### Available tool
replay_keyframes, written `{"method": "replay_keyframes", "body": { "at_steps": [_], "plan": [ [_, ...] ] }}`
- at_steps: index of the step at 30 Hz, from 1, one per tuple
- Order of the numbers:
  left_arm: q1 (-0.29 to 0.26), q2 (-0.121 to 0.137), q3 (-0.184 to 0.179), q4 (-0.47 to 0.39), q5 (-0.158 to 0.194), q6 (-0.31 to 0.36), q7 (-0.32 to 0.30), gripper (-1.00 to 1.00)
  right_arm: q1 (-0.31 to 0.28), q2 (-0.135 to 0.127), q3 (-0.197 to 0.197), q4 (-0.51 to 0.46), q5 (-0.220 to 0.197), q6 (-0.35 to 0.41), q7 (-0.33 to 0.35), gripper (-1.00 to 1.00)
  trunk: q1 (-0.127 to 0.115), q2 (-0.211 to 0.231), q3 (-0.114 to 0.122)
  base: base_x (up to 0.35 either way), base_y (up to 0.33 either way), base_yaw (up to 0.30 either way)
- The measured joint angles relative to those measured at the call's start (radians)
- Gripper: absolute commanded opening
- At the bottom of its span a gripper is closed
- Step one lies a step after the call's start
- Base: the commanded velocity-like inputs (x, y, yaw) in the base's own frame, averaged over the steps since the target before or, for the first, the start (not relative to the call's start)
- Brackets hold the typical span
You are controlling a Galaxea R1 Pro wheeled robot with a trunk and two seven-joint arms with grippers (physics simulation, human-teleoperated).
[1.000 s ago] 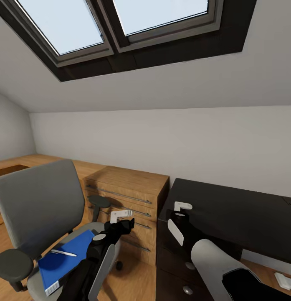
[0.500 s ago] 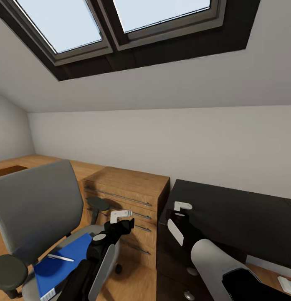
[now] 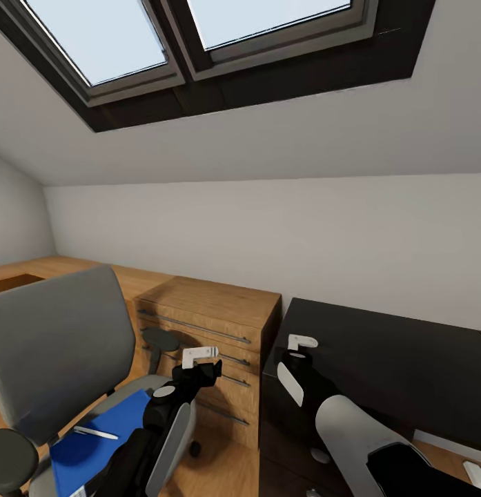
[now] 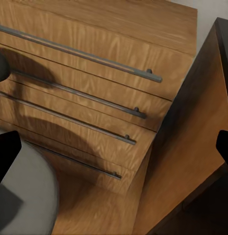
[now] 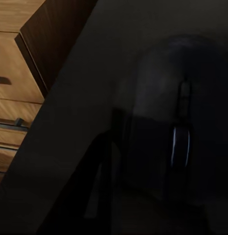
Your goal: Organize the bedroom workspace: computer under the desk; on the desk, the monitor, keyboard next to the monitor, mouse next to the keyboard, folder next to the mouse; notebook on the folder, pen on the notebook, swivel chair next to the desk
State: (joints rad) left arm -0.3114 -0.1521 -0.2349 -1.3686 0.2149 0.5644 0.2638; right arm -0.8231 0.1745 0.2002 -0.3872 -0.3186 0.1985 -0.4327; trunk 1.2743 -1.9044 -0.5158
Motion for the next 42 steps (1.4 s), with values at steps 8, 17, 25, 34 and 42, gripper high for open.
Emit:
{"method": "replay_keyframes", "body": {
  "at_steps": [8,17,25,34,42],
  "plan": [
    [0.000,0.000,0.000,0.000,0.000,0.000,0.000,1.00,0.000,0.000,0.000,0.001,0.000,0.000,-0.001,-1.00,0.000,0.000,0.000,0.000,0.000,0.000],
    [0.000,0.000,0.000,0.000,0.000,0.000,0.000,1.00,0.000,0.000,0.000,0.001,0.000,0.000,-0.003,-1.00,0.000,0.000,0.000,0.000,0.014,0.000],
    [0.000,0.000,0.000,0.000,0.000,0.000,0.002,1.00,0.000,0.000,0.000,0.002,0.002,-0.001,-0.001,-1.00,0.000,0.000,0.000,0.000,0.107,0.000],
    [0.000,0.000,0.000,0.000,0.000,0.000,0.002,1.00,0.000,0.000,0.000,0.002,0.002,-0.002,0.001,-1.00,0.000,0.000,0.000,0.000,0.059,0.000],
    [0.000,0.000,0.000,0.000,0.000,0.000,0.002,1.00,0.000,0.000,-0.002,0.001,0.002,-0.007,0.000,-1.00,0.000,0.000,0.000,0.000,0.004,0.000]
  ]
}}
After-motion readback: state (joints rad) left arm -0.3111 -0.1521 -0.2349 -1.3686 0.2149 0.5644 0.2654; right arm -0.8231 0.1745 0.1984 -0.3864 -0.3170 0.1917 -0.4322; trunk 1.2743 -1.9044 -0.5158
